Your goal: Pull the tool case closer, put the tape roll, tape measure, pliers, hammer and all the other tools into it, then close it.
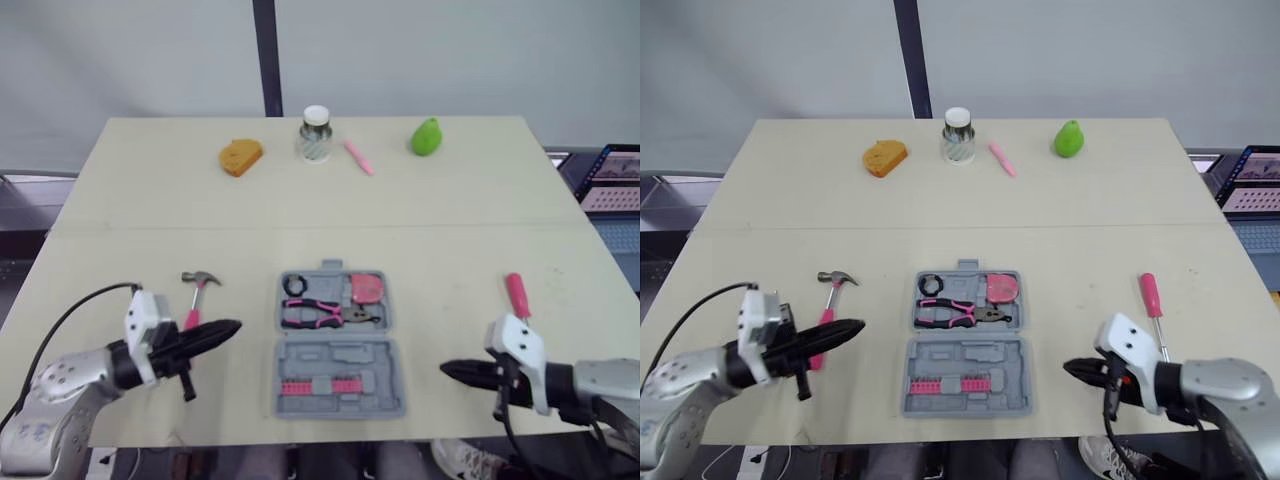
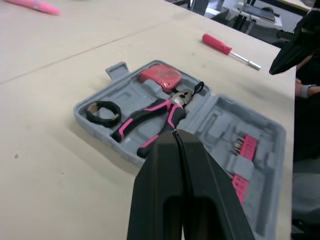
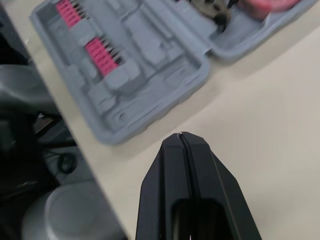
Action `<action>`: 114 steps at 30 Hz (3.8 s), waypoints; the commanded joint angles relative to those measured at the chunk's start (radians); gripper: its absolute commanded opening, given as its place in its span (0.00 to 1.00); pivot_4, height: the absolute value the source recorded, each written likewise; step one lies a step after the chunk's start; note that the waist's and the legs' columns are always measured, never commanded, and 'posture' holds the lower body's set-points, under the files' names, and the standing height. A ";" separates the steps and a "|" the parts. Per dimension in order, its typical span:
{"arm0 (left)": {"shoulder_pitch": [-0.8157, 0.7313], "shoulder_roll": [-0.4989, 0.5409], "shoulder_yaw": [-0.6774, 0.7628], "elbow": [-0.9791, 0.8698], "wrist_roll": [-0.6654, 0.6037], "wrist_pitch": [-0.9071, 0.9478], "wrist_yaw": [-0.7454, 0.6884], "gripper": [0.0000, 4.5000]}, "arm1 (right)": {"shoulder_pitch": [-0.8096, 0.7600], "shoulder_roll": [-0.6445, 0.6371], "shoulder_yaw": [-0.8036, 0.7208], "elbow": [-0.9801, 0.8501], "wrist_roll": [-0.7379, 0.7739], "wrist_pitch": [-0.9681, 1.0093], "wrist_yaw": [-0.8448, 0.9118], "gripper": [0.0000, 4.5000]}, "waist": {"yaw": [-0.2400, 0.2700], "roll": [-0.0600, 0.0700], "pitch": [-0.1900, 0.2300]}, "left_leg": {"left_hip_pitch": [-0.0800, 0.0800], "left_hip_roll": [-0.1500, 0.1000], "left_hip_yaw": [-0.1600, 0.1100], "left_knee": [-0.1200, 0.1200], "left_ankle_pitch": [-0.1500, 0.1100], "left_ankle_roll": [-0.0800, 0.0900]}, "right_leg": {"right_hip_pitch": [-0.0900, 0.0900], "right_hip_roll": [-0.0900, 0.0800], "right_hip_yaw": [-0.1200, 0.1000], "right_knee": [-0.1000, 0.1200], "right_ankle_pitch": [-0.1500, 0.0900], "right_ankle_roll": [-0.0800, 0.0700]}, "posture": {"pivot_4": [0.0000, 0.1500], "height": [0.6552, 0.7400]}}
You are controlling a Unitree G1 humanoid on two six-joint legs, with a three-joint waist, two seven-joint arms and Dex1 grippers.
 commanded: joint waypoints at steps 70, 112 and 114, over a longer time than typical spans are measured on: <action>-0.353 -0.055 0.324 -0.031 -0.237 0.978 1.238 1.00 | -0.023 0.101 0.006 0.122 0.018 -0.480 0.109 1.00 | 0.006 -0.005 0.001 | 0.001 -0.001 -0.001 0.001 -0.001 -0.003 | 0.000 0.001 0.003 0.008 0.000 0.000 | 1.00 0.47; -0.484 -0.220 0.185 0.161 0.195 0.938 1.096 0.39 | 0.026 0.090 -0.064 0.069 0.014 -0.434 0.049 1.00 | 0.034 -0.007 0.000 | 0.002 -0.001 0.000 0.001 0.000 -0.004 | -0.002 0.001 0.003 0.009 0.000 0.000 | 1.00 0.47; -0.488 -0.219 0.181 0.171 0.206 0.931 1.090 0.18 | 0.036 0.091 -0.071 0.075 0.014 -0.441 0.055 1.00 | 0.036 -0.007 0.000 | 0.002 -0.002 -0.001 0.001 0.000 -0.004 | -0.002 0.000 0.003 0.009 0.000 0.000 | 1.00 0.47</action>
